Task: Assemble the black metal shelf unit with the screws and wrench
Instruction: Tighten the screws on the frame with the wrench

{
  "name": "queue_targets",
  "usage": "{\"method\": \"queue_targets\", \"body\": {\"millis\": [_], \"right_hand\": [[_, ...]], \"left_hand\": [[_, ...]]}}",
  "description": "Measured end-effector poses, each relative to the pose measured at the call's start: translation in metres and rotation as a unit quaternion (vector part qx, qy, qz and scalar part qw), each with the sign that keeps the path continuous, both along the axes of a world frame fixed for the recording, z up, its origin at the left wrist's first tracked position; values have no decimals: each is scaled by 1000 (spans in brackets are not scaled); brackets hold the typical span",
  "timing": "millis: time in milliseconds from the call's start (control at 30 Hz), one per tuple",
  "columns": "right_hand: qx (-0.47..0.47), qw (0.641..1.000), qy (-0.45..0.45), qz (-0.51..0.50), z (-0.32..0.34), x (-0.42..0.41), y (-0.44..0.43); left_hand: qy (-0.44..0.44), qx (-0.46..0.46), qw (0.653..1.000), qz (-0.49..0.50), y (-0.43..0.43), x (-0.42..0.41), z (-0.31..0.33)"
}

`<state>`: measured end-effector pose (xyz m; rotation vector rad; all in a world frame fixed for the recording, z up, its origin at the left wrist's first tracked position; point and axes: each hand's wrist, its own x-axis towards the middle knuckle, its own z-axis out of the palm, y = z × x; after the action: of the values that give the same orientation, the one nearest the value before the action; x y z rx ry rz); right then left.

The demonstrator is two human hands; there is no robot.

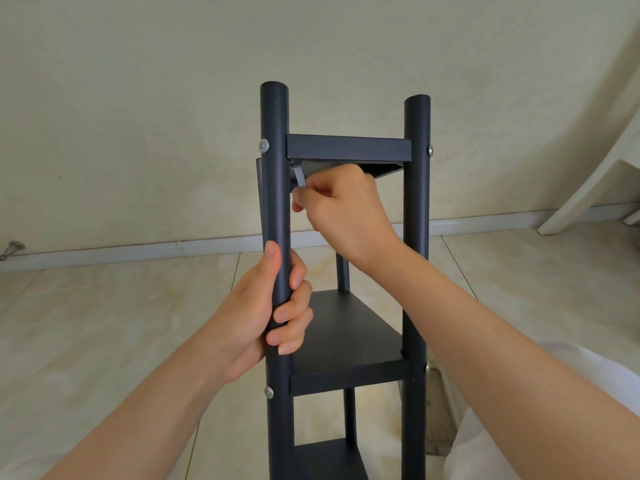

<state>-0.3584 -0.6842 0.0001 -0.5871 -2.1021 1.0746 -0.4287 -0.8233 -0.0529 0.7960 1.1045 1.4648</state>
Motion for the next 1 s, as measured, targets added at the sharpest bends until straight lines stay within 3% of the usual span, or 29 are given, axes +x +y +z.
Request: {"method": "queue_targets", "body": {"millis": [267,467,600,867,1000], "right_hand": [[13,999,32,11,3,3,-3],[-36,998,33,34,-1,0,3],[58,998,32,8,-7,-4,2],[71,987,147,2,-29,-20,-5],[127,967,221,4,-30,-28,-9]], "left_hand": [[0,1,1000,-2,-1,1,0],[-1,-2,1000,-5,-2,0,0],[-6,2,1000,-5,-1,0,-1],[-5,6,1000,-9,-1,-1,-2],[-5,9,1000,-16,0,-1,-1]]}}
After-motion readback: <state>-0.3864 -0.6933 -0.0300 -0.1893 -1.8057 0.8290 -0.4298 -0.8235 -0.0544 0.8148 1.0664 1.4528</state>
